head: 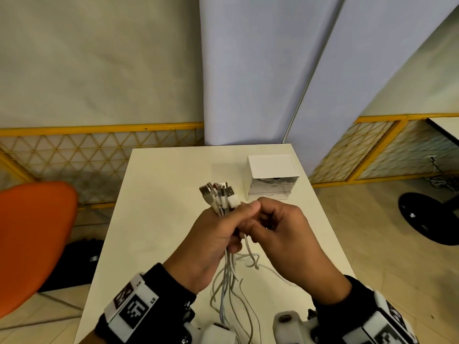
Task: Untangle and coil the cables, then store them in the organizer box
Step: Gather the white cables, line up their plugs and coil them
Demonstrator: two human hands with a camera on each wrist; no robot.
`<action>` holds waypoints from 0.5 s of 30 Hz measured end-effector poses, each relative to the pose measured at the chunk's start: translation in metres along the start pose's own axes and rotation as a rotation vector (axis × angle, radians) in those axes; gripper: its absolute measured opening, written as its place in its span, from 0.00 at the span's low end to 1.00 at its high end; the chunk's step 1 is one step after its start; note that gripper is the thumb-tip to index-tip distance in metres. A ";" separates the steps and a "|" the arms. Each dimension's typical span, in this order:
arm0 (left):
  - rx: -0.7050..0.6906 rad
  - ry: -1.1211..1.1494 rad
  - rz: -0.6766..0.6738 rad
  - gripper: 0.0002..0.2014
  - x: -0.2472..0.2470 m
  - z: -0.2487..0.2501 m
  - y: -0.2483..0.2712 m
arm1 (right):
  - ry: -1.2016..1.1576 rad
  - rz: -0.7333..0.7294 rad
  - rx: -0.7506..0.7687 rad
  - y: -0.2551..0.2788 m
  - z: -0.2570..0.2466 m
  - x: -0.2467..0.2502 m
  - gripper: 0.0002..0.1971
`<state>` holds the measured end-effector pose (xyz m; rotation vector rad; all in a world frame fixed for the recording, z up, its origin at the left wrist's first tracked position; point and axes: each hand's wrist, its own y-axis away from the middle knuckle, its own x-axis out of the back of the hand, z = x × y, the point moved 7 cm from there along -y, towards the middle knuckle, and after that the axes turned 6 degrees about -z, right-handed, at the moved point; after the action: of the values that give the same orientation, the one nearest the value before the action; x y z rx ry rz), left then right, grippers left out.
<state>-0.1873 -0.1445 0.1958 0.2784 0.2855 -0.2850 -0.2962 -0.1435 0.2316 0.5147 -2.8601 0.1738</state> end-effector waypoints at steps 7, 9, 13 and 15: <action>0.040 -0.004 0.033 0.24 -0.004 -0.001 -0.003 | -0.098 -0.029 -0.084 0.000 0.003 -0.002 0.05; 0.045 0.003 0.083 0.25 0.000 -0.001 -0.004 | -0.150 -0.080 -0.162 0.001 0.008 -0.004 0.06; -0.003 0.140 0.264 0.25 0.020 0.001 -0.006 | -0.023 -0.122 -0.271 0.014 0.031 0.013 0.07; -0.028 0.218 0.273 0.24 0.024 0.000 -0.006 | 0.097 -0.148 -0.301 0.023 0.044 0.025 0.15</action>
<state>-0.1674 -0.1559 0.1867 0.3172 0.4614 0.0199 -0.3358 -0.1370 0.1935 0.6308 -2.6726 -0.2461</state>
